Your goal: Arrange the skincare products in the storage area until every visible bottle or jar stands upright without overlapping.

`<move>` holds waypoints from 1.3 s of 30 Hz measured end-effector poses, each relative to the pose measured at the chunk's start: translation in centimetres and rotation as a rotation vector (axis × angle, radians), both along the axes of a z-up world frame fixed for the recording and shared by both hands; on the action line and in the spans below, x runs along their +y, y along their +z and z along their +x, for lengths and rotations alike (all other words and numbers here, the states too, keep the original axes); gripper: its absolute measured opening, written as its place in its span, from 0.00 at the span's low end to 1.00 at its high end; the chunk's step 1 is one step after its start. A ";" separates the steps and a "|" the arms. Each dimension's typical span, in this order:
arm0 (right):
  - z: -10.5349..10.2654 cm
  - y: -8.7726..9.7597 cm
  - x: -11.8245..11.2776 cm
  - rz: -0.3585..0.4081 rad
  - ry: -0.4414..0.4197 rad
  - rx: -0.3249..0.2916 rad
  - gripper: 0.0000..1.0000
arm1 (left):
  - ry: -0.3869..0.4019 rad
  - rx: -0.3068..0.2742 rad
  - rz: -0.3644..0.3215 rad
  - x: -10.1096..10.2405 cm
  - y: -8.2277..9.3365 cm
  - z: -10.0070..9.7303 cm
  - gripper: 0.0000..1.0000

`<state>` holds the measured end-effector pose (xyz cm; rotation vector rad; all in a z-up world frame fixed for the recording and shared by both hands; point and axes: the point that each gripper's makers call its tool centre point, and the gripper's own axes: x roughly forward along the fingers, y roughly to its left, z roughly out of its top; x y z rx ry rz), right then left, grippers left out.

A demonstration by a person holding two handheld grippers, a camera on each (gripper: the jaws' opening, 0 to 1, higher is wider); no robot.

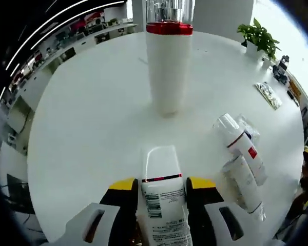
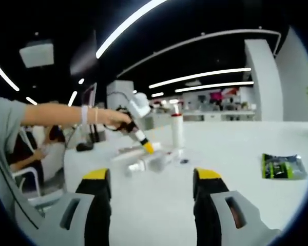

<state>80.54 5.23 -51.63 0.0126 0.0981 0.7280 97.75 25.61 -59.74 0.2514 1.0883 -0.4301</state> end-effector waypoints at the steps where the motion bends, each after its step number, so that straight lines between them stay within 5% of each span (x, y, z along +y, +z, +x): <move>1: 0.0 0.0 0.0 0.000 0.001 0.003 0.63 | 0.009 0.028 0.007 -0.2 0.1 -0.4 0.34; 6: -0.1 0.3 -0.2 -0.012 -0.005 -0.010 0.63 | -0.020 -0.001 0.046 -0.3 1.2 -1.2 0.31; 12: -0.2 0.4 0.0 -0.008 -0.001 -0.009 0.63 | 0.005 -0.137 -0.084 -1.1 5.4 -1.0 0.31; 22: -0.5 0.4 0.8 -0.004 0.016 -0.006 0.62 | -0.001 -0.381 -0.251 -1.9 13.4 -3.5 0.31; 23: -0.5 0.3 1.0 -0.008 0.020 -0.004 0.62 | -0.002 -0.406 -0.271 -1.4 13.4 -0.5 0.31; 32: -0.7 1.0 1.6 -0.011 0.037 -0.024 0.63 | -0.009 -0.639 -0.364 -2.3 19.1 -0.3 0.30; 38: 0.9 2.7 1.8 -0.012 0.040 -0.083 0.68 | -0.044 -0.738 -0.401 -4.7 21.1 -0.8 0.30; 39: 1.6 3.7 2.3 0.008 0.051 -0.129 0.71 | -0.046 -0.753 -0.426 -5.4 21.4 -0.8 0.30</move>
